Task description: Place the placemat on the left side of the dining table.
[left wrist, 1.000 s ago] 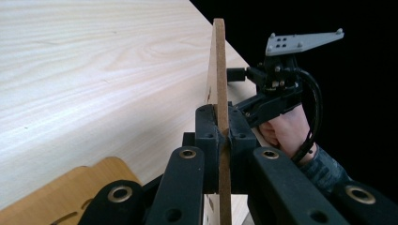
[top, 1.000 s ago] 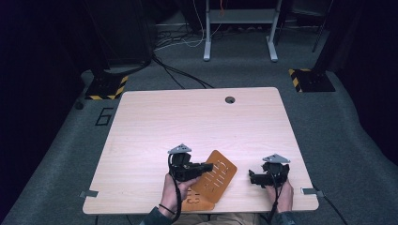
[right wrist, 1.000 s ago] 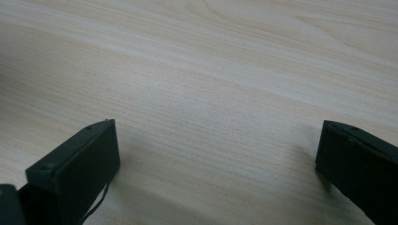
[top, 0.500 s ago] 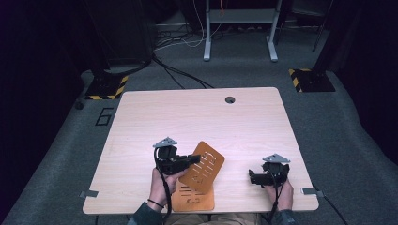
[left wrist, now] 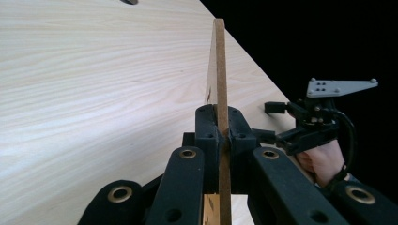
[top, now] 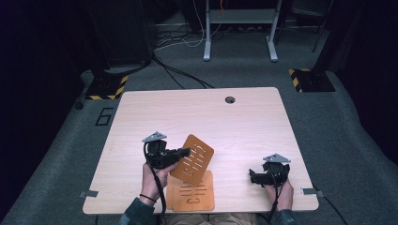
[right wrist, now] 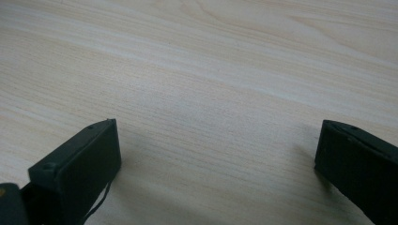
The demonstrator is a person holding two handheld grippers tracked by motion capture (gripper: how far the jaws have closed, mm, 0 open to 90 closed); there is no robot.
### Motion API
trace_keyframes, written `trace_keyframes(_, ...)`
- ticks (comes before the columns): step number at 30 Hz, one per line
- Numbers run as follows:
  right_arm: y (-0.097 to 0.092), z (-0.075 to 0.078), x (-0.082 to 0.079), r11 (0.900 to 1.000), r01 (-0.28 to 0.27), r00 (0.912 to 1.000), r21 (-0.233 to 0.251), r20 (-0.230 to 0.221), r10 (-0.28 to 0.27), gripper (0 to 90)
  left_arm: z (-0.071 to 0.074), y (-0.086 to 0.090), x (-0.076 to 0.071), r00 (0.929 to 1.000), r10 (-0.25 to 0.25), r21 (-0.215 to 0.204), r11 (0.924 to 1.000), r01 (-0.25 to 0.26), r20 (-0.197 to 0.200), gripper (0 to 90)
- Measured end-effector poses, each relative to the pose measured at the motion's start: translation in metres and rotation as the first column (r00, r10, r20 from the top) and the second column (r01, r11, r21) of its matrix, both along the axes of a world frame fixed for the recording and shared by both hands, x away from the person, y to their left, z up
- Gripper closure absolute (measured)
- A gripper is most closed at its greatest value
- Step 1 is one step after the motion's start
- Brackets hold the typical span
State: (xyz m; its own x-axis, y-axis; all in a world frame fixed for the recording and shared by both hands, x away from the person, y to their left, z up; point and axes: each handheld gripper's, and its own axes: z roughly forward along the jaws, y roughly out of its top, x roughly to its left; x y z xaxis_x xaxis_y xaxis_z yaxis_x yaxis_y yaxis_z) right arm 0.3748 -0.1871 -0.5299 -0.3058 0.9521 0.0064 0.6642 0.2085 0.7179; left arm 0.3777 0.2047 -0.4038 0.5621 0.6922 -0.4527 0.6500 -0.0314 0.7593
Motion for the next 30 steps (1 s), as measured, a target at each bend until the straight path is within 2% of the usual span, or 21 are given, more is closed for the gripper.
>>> trace_keyframes(10, 0.000, 0.000, 0.000, 1.0000, 0.008, 1.0000, -0.001, 0.005, -0.008, 0.8, -0.001, 0.022, 0.008, 0.9976, 0.068, 0.003, 0.9977, -0.068, -0.004, 86.0)
trace_keyframes(19, -0.001, 0.000, 0.000, 0.9999, 0.009, 0.9999, -0.004, 0.006, -0.009, 1.1, 0.003, 0.040, 0.011, 0.9912, 0.132, 0.002, 0.9912, -0.132, -0.003, 86.0)
trace_keyframes(24, 0.000, 0.000, 0.000, 0.9999, 0.011, 0.9999, -0.003, 0.007, -0.011, 1.5, 0.006, 0.051, 0.014, 0.9884, 0.152, 0.023, 0.9881, -0.152, 0.006, 86.0)
trace_keyframes(30, 0.000, 0.000, 0.000, 0.9999, 0.012, 0.9999, -0.004, 0.007, -0.012, 1.5, 0.008, 0.067, 0.017, 0.9812, 0.193, 0.026, 0.9809, -0.193, -0.002, 86.0)
